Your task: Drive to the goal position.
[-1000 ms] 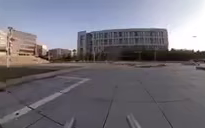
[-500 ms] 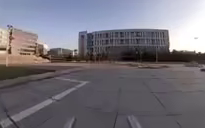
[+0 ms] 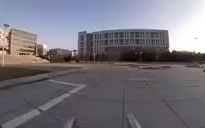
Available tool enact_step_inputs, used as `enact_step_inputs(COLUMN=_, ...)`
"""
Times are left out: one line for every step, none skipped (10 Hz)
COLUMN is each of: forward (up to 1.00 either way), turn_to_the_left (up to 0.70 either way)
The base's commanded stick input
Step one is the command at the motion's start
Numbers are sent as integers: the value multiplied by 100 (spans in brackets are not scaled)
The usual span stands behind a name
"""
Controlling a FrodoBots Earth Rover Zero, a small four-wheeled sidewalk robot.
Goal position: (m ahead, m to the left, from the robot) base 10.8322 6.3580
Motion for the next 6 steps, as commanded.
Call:
enact_step_inputs(forward=70, turn_to_the_left=0)
enact_step_inputs(forward=70, turn_to_the_left=0)
enact_step_inputs(forward=70, turn_to_the_left=0)
enact_step_inputs(forward=70, turn_to_the_left=0)
enact_step_inputs(forward=70, turn_to_the_left=0)
enact_step_inputs(forward=70, turn_to_the_left=0)
